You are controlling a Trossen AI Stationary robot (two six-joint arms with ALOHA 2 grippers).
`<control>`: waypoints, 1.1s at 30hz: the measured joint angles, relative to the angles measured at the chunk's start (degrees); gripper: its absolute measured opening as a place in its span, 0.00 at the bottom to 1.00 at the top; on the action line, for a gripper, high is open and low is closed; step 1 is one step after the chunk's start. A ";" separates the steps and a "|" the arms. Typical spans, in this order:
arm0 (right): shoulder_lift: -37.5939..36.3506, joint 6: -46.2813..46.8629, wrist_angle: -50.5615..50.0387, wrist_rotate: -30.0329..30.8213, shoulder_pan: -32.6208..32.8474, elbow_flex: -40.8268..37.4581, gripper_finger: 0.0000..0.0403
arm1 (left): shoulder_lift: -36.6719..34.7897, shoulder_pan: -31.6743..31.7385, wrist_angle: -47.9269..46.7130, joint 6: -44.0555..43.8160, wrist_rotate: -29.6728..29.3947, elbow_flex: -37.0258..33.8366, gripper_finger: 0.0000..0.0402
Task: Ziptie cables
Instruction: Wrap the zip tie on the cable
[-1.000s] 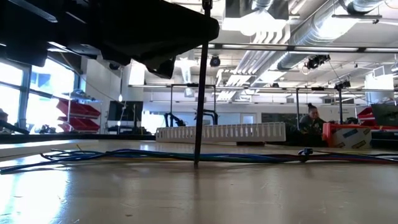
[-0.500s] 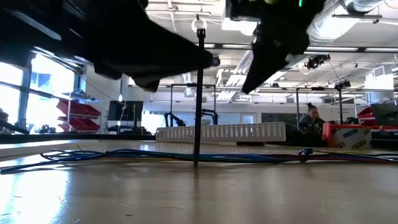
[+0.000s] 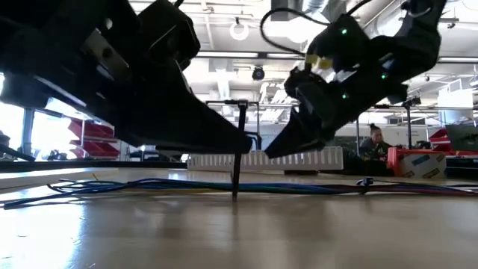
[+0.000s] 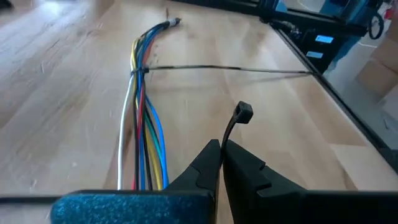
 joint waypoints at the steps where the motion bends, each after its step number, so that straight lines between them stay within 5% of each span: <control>1: 1.13 -0.73 0.14 -0.71 -0.35 0.86 0.21 | -0.03 0.00 0.05 0.15 -0.02 0.02 0.00; 7: 6.89 -0.82 0.39 -2.64 -3.70 5.53 0.39 | -0.03 0.23 -0.45 0.49 0.08 0.02 0.00; 15: 15.01 3.63 1.49 -13.55 -7.70 12.38 0.54 | -0.03 0.22 -2.10 2.00 3.12 0.04 0.00; 33: 15.38 0.14 -4.36 -24.06 -7.94 15.58 0.44 | -0.03 -0.16 -2.36 1.67 1.48 0.04 0.00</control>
